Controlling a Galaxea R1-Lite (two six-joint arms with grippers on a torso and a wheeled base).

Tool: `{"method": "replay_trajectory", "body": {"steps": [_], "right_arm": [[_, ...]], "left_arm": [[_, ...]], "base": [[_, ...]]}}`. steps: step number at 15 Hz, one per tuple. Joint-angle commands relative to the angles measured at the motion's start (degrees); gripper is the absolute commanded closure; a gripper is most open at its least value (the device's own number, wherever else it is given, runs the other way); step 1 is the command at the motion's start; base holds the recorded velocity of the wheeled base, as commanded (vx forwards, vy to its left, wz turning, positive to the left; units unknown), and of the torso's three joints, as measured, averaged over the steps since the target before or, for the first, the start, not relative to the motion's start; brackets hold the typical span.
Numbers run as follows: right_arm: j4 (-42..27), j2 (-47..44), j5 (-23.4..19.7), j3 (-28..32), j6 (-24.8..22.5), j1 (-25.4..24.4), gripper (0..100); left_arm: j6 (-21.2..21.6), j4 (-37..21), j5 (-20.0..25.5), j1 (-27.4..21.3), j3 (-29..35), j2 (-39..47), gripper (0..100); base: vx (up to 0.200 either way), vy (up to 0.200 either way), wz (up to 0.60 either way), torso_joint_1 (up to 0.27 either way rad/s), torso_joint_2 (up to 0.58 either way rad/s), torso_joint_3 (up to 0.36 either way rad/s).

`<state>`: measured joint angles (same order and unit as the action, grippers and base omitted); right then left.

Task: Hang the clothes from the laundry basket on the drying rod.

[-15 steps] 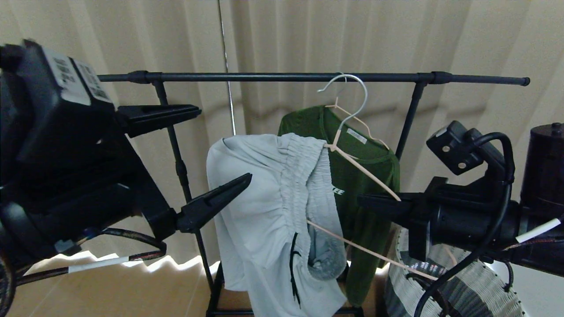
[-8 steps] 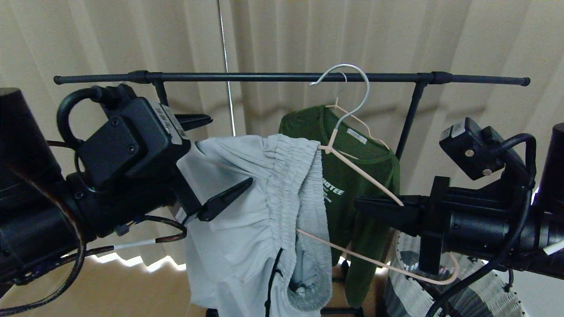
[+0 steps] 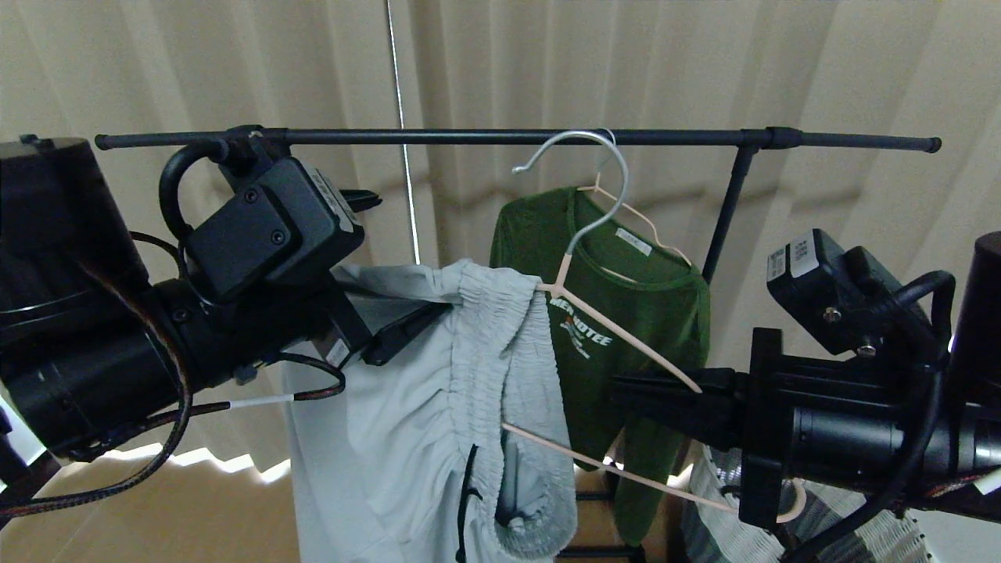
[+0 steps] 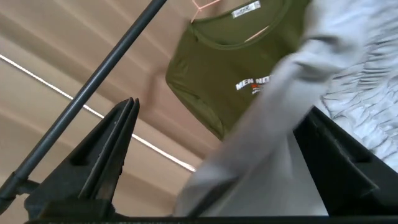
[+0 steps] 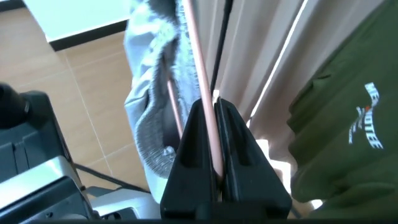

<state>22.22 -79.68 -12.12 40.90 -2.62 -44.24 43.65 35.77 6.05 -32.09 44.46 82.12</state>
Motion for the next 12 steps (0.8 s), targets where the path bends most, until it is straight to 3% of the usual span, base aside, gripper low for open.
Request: {"method": "replay_trajectory", "body": {"steps": [1,2,3,12], "right_arm": [[0.0,0.0,-0.1,0.0,-0.1,-0.7,100],[0.0,0.0,-0.1,0.1,-0.1,-1.1,100],[0.0,0.0,-0.1,0.0,-0.1,-1.2,100],[0.1,0.3,-0.3,0.0,0.0,-1.1,100]], "left_arm": [[0.0,0.0,0.0,0.4,-0.1,0.2,0],[0.0,0.0,0.0,0.4,-0.1,0.2,0],[0.0,0.0,0.0,0.4,-0.1,0.2,100],[0.1,0.1,0.1,0.4,-0.5,0.6,100]], "base": [[0.0,0.0,0.0,0.0,0.0,0.0],[0.0,0.0,0.0,0.0,0.0,0.0],[0.0,0.0,0.0,0.0,0.0,0.0],[0.0,0.0,0.0,0.0,0.0,0.0]]}}
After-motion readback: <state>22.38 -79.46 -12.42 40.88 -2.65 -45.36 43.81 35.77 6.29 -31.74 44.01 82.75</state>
